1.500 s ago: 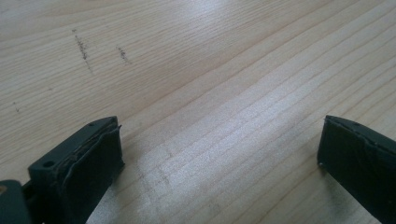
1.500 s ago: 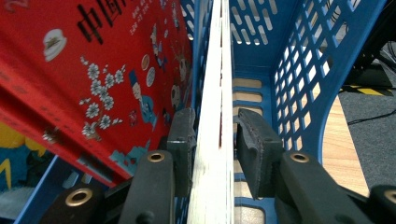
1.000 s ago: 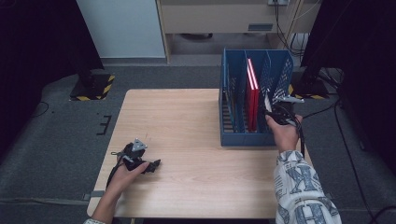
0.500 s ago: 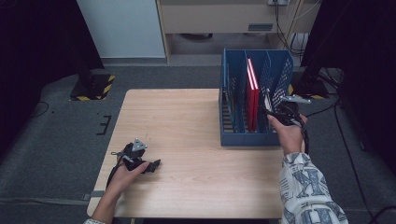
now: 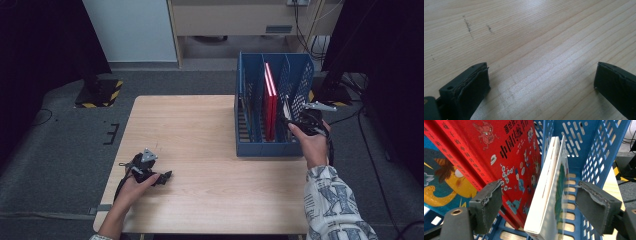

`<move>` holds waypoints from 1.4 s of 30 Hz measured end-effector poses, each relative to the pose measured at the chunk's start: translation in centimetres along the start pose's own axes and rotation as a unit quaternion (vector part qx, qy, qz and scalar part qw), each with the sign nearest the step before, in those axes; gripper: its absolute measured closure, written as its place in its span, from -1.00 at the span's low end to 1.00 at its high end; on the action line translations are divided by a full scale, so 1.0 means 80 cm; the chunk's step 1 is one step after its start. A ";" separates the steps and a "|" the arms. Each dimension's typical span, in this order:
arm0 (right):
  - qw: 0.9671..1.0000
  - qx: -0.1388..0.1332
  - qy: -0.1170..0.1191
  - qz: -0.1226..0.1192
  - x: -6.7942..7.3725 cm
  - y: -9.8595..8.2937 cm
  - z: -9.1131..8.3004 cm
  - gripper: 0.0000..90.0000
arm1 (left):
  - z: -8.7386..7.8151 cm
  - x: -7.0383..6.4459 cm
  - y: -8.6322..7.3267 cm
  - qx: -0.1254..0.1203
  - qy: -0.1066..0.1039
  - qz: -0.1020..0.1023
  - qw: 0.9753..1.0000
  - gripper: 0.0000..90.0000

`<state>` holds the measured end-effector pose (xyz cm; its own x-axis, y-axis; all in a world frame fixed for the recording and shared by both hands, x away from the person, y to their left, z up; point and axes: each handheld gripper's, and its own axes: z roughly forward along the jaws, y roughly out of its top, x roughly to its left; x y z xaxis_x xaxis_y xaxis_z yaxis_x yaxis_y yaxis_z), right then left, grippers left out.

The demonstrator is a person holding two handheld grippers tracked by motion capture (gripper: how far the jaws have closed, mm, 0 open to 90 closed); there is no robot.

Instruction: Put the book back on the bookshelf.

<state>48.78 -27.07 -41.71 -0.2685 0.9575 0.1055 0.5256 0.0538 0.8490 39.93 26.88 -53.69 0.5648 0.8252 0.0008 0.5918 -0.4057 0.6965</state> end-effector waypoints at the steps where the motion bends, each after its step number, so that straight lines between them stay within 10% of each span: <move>1: 1.000 0.000 0.000 0.000 0.000 0.000 0.000 -0.52 | 0.000 0.000 0.000 0.000 0.000 0.000 1.000 -1.00; 42: 0.998 -0.021 0.040 -0.037 0.028 0.006 -0.077 -0.77 | 0.000 -0.001 0.000 0.000 0.002 -0.002 1.000 -1.00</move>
<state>43.46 -26.63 -37.86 -0.3697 0.9255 0.0824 0.4681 0.1090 0.8769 39.90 26.81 -53.70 0.5601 0.8284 0.0007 0.5937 -0.4021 0.6970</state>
